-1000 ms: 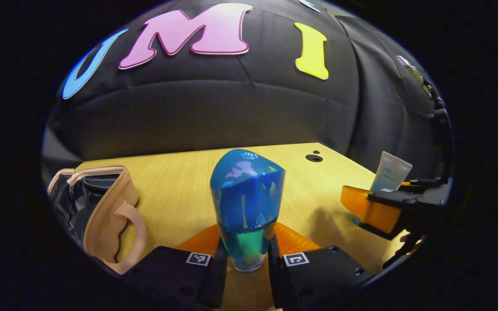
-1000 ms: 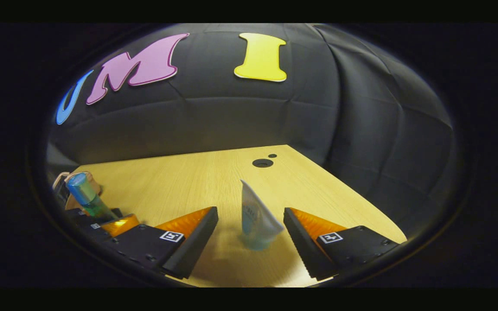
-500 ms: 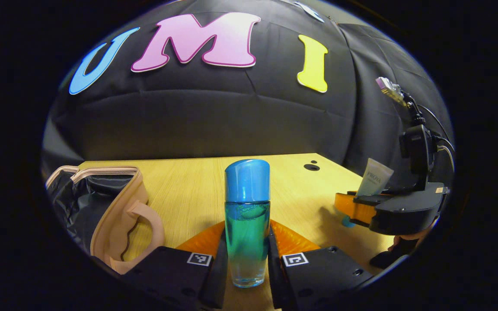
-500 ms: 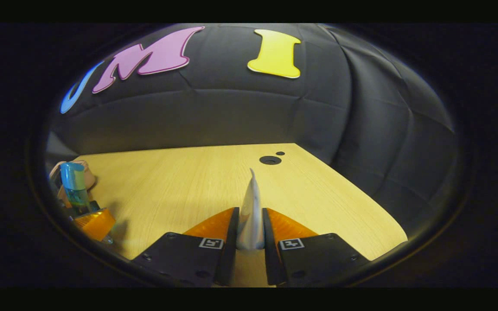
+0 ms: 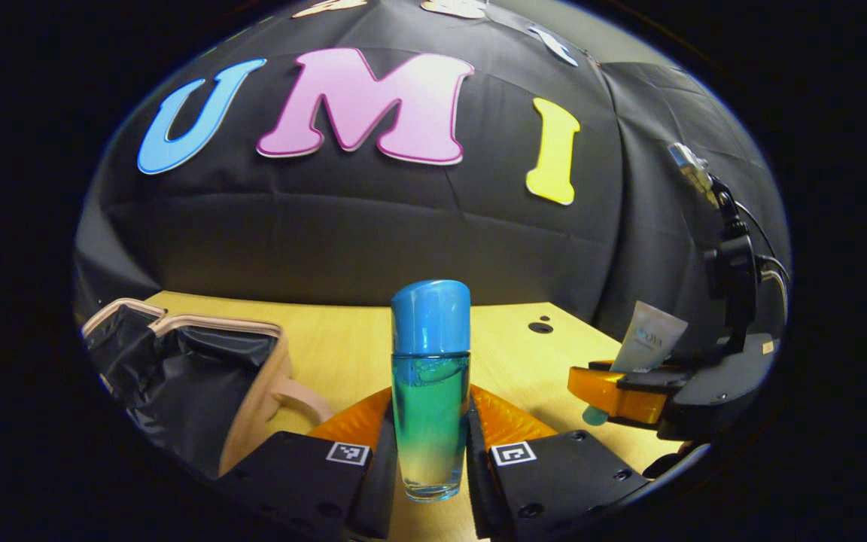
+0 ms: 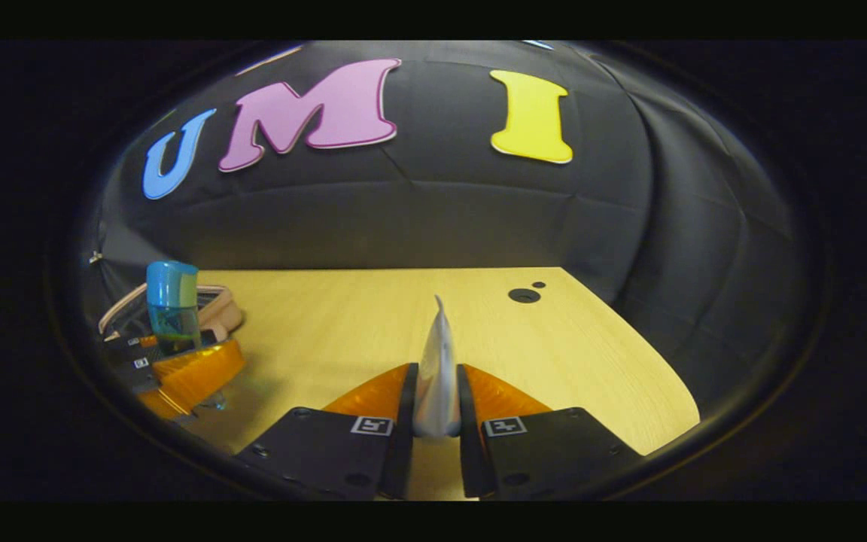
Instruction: First open the suitcase, pack the skin care products into it, and then close the suitcase.
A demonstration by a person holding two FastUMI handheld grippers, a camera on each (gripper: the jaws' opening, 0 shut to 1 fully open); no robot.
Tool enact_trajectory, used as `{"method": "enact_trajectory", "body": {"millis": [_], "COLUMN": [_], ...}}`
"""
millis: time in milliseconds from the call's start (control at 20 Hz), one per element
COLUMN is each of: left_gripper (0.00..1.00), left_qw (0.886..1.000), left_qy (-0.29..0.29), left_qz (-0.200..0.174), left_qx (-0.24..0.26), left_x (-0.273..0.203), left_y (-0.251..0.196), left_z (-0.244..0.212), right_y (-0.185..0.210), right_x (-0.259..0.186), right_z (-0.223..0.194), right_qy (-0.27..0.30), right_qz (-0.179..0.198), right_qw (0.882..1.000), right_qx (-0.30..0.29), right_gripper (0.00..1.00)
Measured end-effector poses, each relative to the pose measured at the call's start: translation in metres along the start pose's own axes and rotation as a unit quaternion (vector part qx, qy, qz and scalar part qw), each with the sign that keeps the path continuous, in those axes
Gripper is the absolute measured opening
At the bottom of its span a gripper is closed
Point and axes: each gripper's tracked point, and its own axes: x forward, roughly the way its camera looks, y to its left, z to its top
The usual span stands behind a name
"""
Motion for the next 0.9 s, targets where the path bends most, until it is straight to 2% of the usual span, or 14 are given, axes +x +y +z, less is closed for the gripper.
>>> {"method": "enact_trajectory", "body": {"millis": [50,150,250,400,450,500,550,600,750,850,900], "left_gripper": [0.44,0.44,0.45,0.44,0.44,0.44,0.44,0.45,0.45,0.48,0.45], "left_qw": [1.0,0.999,0.996,0.988,0.985,0.983,0.981,0.978,0.968,0.961,0.956], "left_qy": [-0.002,0.003,0.012,0.041,0.055,0.074,0.097,0.121,0.197,0.239,0.263], "left_qz": [0.012,0.047,0.09,0.148,0.162,0.169,0.166,0.165,0.152,0.136,0.129], "left_qx": [-0.001,0.003,0.007,0.014,0.018,0.02,0.023,0.027,0.045,0.026,0.013], "left_x": [-0.011,-0.035,-0.059,-0.084,-0.088,-0.089,-0.09,-0.087,-0.077,-0.067,-0.062], "left_y": [0.014,0.05,0.096,0.167,0.19,0.21,0.226,0.239,0.271,0.28,0.282], "left_z": [0.008,0.022,0.031,0.029,0.023,0.016,0.006,-0.005,-0.031,-0.05,-0.06], "right_y": [0.012,0.041,0.073,0.127,0.144,0.161,0.179,0.196,0.229,0.24,0.244], "right_x": [-0.01,-0.032,-0.051,-0.081,-0.09,-0.096,-0.105,-0.112,-0.133,-0.145,-0.148], "right_z": [0.006,0.018,0.024,0.029,0.03,0.032,0.033,0.035,0.042,0.047,0.048], "right_qy": [-0.001,-0.003,-0.001,0.008,0.01,0.014,0.018,0.022,0.023,0.022,0.026], "right_qz": [0.014,0.048,0.09,0.148,0.165,0.181,0.197,0.211,0.251,0.263,0.266], "right_qw": [1.0,0.999,0.995,0.988,0.985,0.983,0.98,0.977,0.967,0.963,0.963], "right_qx": [-0.003,-0.015,-0.032,-0.044,-0.041,-0.035,-0.031,-0.029,-0.044,-0.047,-0.046], "right_gripper": [0.34,0.24,0.24,0.34,0.29,0.34,0.24,0.29,0.29,0.28,0.28]}}
